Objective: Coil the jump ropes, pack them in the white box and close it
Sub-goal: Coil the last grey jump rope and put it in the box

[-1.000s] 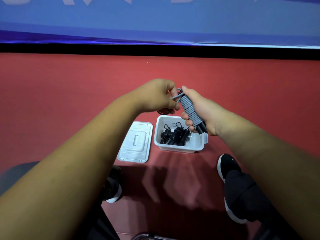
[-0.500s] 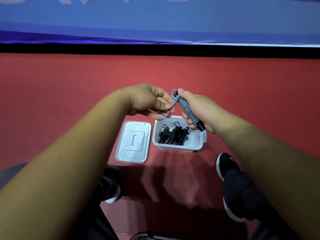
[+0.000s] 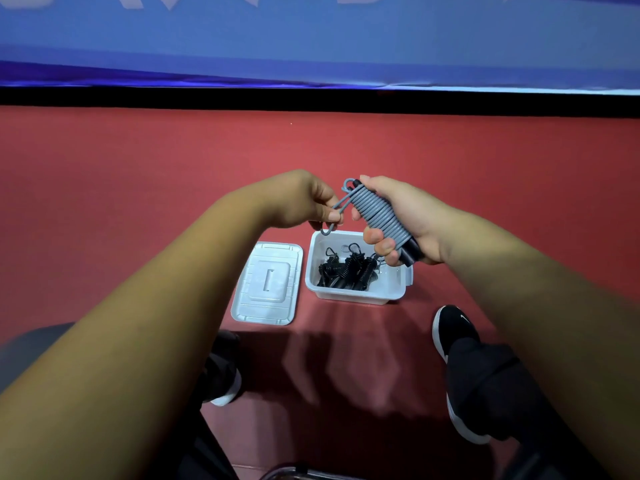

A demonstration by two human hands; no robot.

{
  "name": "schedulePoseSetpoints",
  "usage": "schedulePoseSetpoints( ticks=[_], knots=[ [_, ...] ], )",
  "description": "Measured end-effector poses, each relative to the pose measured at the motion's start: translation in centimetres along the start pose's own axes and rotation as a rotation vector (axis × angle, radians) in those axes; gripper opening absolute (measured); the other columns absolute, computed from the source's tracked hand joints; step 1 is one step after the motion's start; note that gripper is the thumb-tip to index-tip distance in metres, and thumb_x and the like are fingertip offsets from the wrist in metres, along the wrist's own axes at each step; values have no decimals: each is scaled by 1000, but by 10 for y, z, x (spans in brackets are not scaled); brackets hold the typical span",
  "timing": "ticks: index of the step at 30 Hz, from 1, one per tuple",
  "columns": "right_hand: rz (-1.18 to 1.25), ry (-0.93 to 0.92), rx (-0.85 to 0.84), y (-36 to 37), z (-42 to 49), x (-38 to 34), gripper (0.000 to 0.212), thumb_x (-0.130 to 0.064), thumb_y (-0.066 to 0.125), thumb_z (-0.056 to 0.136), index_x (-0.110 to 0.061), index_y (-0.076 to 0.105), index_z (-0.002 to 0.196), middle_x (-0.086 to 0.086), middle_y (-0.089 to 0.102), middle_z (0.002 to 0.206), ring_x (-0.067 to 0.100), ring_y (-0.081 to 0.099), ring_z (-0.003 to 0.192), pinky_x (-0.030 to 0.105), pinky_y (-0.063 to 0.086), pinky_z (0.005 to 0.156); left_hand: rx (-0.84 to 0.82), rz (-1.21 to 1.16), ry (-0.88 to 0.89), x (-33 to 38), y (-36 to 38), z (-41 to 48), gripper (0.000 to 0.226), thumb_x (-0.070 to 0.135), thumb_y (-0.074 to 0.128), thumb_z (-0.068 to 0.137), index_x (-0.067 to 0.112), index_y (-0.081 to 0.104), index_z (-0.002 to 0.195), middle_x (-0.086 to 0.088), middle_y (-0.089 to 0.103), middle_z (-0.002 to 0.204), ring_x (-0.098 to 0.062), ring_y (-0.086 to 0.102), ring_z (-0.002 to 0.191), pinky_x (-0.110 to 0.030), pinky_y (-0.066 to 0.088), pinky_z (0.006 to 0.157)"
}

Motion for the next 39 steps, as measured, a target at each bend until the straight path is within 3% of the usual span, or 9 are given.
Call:
schedulePoseSetpoints(
  ticks=[3,5,8,13,16,21,29,35,39],
  knots=[
    [37,29,-120,8,-5,3,50,-72,49,96,-24,61,93,2,41,65,13,32,44,19,32,47,-4,18,11,-2,2,0,10,21,67,101,17,76,102,-1,79,92,-7,74,86,-34,61,74],
    [39,46,-180,12,-9,5,50,-71,48,96,-22,60,92,2,39,65,13,30,42,19,31,46,-28,-13,22,-1,6,-1,12,18,65,102,17,76,107,0,78,96,-12,76,93,-39,63,81],
    [9,46,-230,16,-13,6,53,-70,47,97,-20,63,96,2,37,63,13,29,41,20,31,46,-49,-70,50,3,11,-2,16,9,61,104,14,73,113,2,75,96,-20,76,93,-38,65,81],
    [-65,48,-264,19,-18,6,71,-71,45,96,-12,77,117,6,42,60,14,32,37,20,33,46,-9,-145,104,11,4,-3,9,1,67,98,8,72,101,4,74,79,-9,73,76,-26,61,77],
    [-111,79,-304,25,-18,12,69,-71,44,96,-20,78,125,8,51,62,14,36,35,21,32,46,10,-77,114,13,-1,-4,13,-3,72,92,9,73,93,-4,75,83,-7,72,73,-19,57,72],
    [-136,106,-368,36,-16,24,68,-71,41,97,-23,75,132,10,53,64,14,37,35,21,35,46,75,68,142,18,-4,-4,22,0,78,83,21,78,90,5,76,78,-1,68,67,-10,48,64],
    [-9,33,-398,33,-17,19,74,-69,45,89,-9,80,118,9,47,55,15,32,31,19,33,44,5,-296,7,-1,10,-1,12,-8,76,87,2,76,93,-9,75,75,-18,72,66,-38,66,74],
    [11,6,-419,30,-18,20,72,-68,43,90,-9,79,110,9,47,52,14,33,30,18,35,44,-49,-313,-28,-1,27,-2,16,-10,71,88,1,78,97,-9,75,75,-16,70,64,-37,63,72],
    [-40,61,-473,38,-22,25,72,-67,38,93,-17,77,126,9,47,53,13,33,30,19,36,43,30,-266,22,15,11,-2,15,-9,70,89,3,79,92,-7,75,70,-14,70,60,-36,66,69]
  ],
)
Point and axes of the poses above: each hand's wrist, its own z-axis towards the middle knuckle, its own y-axis out of the palm, x = y × z, the point moved 7 cm from there along z, towards the middle knuckle
